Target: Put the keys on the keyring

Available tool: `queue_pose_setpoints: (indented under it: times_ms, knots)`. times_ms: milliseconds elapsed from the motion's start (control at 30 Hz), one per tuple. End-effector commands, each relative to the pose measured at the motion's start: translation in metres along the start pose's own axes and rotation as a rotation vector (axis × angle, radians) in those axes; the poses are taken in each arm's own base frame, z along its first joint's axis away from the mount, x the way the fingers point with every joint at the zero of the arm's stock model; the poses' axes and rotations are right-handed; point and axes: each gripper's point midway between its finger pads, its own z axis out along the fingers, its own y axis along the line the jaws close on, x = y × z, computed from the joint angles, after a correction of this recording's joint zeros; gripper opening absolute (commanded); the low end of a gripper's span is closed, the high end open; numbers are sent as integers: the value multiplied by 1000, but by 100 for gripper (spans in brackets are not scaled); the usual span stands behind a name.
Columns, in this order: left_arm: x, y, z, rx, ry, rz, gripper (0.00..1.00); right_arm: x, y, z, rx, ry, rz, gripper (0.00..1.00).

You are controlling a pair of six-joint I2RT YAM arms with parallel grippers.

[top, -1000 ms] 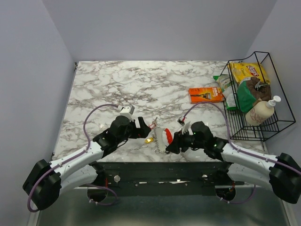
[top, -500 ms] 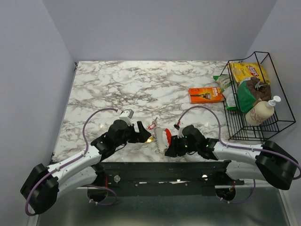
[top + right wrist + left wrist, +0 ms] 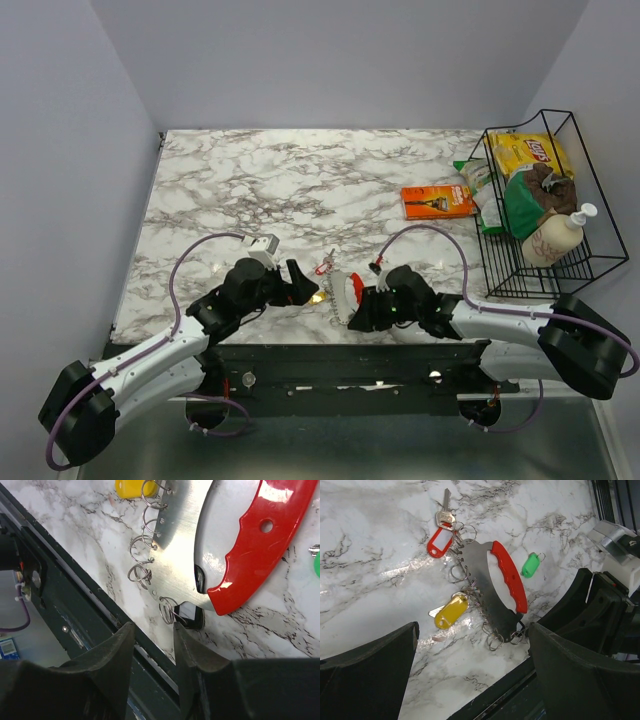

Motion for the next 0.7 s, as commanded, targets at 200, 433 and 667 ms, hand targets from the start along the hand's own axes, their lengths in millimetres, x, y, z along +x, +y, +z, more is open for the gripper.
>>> queue_pose_setpoints:
  times_ms: [200,433,667]
  knots:
    - [1,6,-1,-19,-7,-12,99,-3,-1,8,19,-9,34,39]
    - [-1,6,-4,-17,-23,-14,99,-8,-3,10,35,-19,22,40]
    - [-2,6,-5,-16,-31,-15,99,-11,-3,15,37,-21,17,39]
